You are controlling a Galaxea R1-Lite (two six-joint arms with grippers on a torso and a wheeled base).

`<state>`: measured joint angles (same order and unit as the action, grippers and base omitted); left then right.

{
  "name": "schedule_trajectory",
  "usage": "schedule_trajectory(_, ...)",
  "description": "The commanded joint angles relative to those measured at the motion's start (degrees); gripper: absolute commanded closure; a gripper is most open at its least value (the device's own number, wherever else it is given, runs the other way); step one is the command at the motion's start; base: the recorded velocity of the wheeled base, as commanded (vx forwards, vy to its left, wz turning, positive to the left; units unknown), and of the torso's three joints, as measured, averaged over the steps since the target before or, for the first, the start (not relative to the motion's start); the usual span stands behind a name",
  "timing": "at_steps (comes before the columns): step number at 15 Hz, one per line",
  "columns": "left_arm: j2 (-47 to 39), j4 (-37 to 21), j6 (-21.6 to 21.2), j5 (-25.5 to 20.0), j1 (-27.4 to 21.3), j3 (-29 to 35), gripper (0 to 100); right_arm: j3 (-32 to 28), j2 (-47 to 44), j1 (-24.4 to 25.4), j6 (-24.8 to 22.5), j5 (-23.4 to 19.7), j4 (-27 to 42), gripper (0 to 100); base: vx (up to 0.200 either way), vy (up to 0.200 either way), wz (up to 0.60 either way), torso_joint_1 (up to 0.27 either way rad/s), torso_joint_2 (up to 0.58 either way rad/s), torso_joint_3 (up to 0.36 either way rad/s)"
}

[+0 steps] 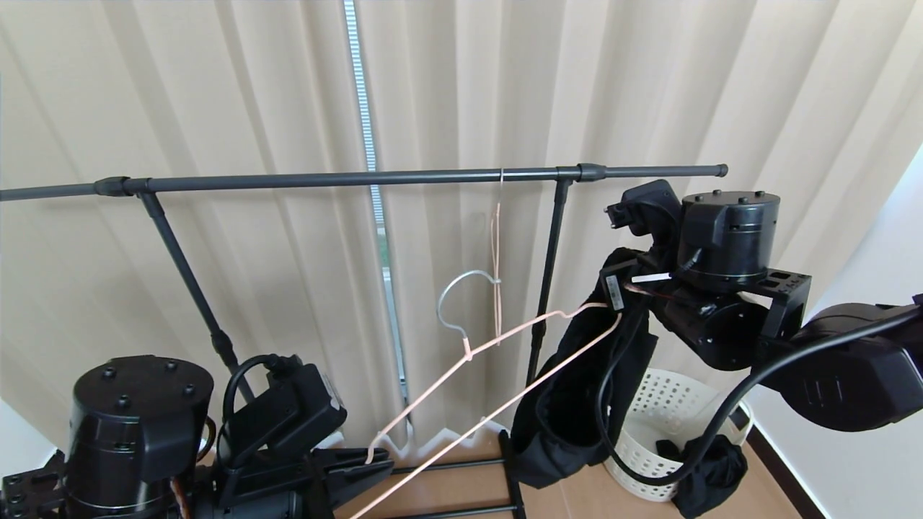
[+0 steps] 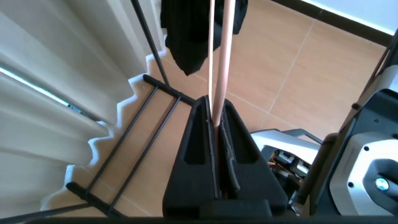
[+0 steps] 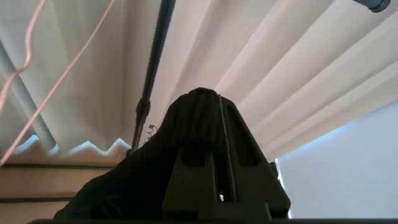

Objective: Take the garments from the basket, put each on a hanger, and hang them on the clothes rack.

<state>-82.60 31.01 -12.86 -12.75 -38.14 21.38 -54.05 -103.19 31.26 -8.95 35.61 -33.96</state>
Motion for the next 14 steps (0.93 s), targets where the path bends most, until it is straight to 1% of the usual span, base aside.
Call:
schedule_trajectory(1, -2.3, 0.98, 0.12, 0.1, 0.09, -0.11, 100, 0.35, 0.19, 1.61, -0.02, 0.51, -0.05, 100, 0.0, 0.0, 0.0, 0.0, 0.0, 0.0)
schedule_trajectory(4, -2.83, 1.07, 0.12, 0.18, 0.18, 0.15, 100, 1.41, 0.54, 3.55, 0.16, 0.78, -0.05, 100, 0.0, 0.0, 0.0, 0.0, 0.0, 0.0)
schedule_trajectory(6, -3.27, 1.16, 0.2, 0.27, 0.26, 0.5, 100, 1.58, 0.8, 4.87, 0.6, 2.71, -0.05, 100, 0.0, 0.0, 0.0, 0.0, 0.0, 0.0)
schedule_trajectory(8, -4.41, 2.83, 0.2, 1.41, 0.35, 0.5, 100, 1.58, 0.98, 6.18, 1.21, 3.33, -0.05, 100, 0.0, 0.0, 0.0, 0.0, 0.0, 0.0)
schedule_trajectory(9, -5.02, 3.97, 0.29, 2.73, 0.35, 0.33, 100, 1.49, 1.06, 6.8, 1.3, 3.94, -0.05, 100, 0.0, 0.0, 0.0, 0.0, 0.0, 0.0)
schedule_trajectory(10, -5.02, 3.97, 0.29, 2.73, 0.35, 0.33, 100, 1.49, 1.06, 6.8, 1.3, 3.94, -0.05, 100, 0.0, 0.0, 0.0, 0.0, 0.0, 0.0)
schedule_trajectory(11, -6.08, 5.46, 0.29, 3.79, 0.35, 0.15, 100, 1.49, 1.06, 7.85, 1.48, 4.38, -0.14, 100, 0.0, 0.0, 0.0, 0.0, 0.0, 0.0)
schedule_trajectory(14, -6.52, 7.31, 1.7, 4.14, 0.35, 0.06, 100, 1.85, 1.86, 10.49, 2.44, 4.47, 0.3, 100, 0.0, 0.0, 0.0, 0.0, 0.0, 0.0)
